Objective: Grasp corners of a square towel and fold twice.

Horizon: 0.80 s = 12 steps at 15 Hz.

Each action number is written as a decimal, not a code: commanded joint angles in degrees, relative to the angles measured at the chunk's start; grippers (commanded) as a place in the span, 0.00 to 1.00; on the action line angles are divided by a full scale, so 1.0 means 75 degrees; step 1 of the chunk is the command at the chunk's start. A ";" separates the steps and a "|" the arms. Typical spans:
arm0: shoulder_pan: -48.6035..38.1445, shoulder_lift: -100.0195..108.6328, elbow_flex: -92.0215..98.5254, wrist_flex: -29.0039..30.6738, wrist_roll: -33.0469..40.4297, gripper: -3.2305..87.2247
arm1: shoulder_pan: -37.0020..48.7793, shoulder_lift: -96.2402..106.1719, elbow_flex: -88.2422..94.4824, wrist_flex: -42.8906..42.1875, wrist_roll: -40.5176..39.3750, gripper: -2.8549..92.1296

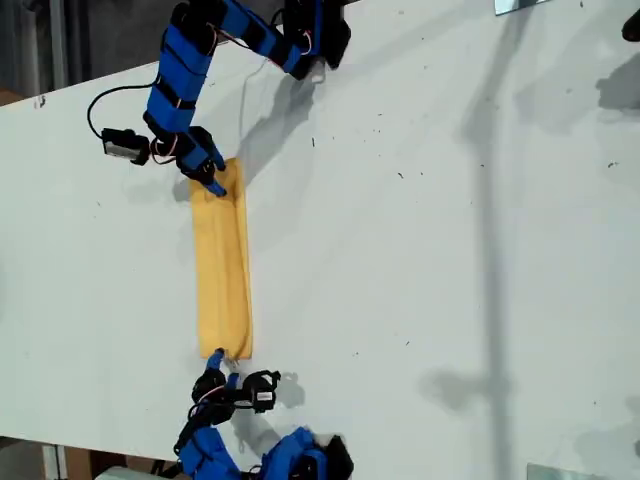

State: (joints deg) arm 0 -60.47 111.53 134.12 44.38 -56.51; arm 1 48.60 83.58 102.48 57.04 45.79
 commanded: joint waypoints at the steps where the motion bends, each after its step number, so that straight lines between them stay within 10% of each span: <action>1: 0.0035 0.1980 0.0762 -0.0539 0.0293 0.33 | -0.0070 0.1055 0.0164 -0.0246 -0.0082 0.27; 12: -0.0293 0.2941 0.1652 -0.0527 -0.0035 0.35 | 0.1160 0.1230 0.0328 0.0152 -0.0492 0.36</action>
State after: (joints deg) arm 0 -61.70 132.19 146.78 40.52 -56.07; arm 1 56.51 86.84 104.59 59.41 42.89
